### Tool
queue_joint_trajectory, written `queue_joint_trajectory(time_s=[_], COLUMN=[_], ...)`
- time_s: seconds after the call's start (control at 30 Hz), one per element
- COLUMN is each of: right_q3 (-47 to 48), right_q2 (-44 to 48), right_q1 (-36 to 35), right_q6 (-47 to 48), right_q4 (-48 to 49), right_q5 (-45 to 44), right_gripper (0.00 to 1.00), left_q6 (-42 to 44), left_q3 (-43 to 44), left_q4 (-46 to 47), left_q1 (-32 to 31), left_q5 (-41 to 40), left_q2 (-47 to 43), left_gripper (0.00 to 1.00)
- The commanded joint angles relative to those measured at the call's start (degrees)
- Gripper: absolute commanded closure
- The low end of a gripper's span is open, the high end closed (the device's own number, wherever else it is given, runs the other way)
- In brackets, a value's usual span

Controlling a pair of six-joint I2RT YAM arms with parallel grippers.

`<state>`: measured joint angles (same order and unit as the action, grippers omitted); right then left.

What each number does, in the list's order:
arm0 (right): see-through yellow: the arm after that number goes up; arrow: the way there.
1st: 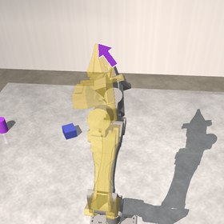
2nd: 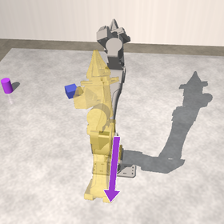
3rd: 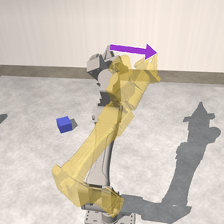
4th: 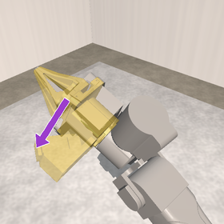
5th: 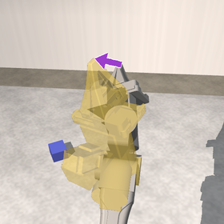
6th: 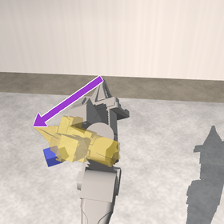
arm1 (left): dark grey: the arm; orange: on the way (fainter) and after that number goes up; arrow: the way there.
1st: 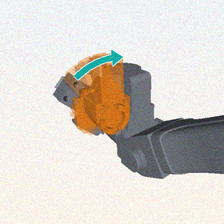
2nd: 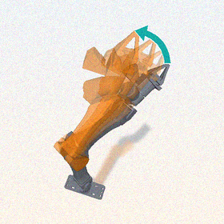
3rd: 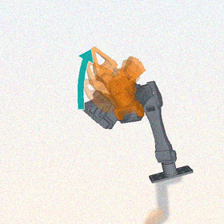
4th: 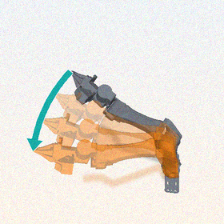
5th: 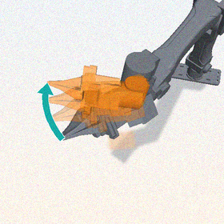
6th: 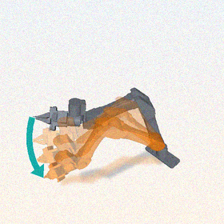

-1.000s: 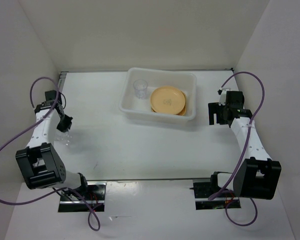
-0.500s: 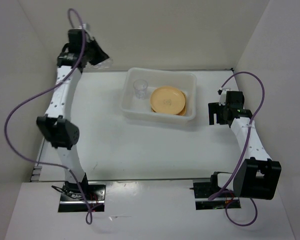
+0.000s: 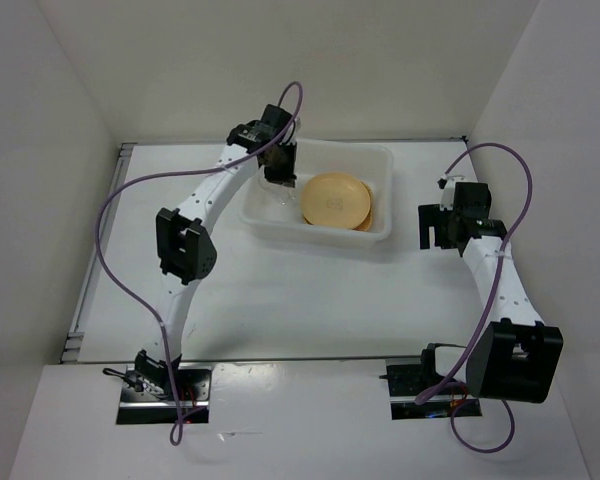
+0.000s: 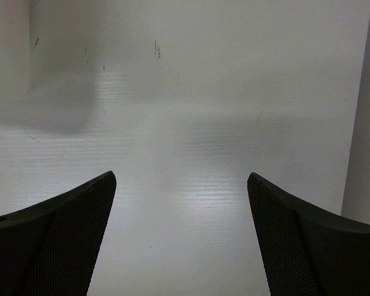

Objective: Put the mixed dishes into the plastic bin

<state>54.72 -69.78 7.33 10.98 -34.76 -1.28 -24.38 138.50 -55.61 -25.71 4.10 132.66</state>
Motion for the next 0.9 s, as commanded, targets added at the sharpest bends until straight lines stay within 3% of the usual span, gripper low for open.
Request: queue_joint_trajectory(time_s=[0.0, 0.33, 0.6, 0.83, 0.87], right_q3=[-0.14, -0.14, -0.14, -0.14, -0.14], right_q2=[1.49, 2.01, 2.01, 2.01, 2.01], right_q1=[0.31, 0.31, 0.84, 1.37, 1.37], right_q6=[0.27, 0.27, 0.27, 0.27, 0.27], right_q4=[1.37, 1.37, 1.89, 1.89, 1.89], right_q5=[-0.39, -0.39, -0.39, -0.39, -0.39], right_gripper=[0.09, 0.09, 0.09, 0.09, 0.09], left_q6=[2.76, 2.76, 2.23, 1.18, 0.66], left_q3=[-1.21, -1.04, 0.63, 3.62, 4.58], left_q4=[-0.19, -0.20, 0.33, -0.20, -0.20], left_q1=[0.06, -1.00, -1.00, -0.48, -0.48], left_q5=[-4.53, -7.26, -5.77, -5.77, -6.29], left_q2=[0.05, 5.15, 8.32, 7.79, 6.40], left_gripper=[1.00, 0.99, 0.87, 0.50, 0.38])
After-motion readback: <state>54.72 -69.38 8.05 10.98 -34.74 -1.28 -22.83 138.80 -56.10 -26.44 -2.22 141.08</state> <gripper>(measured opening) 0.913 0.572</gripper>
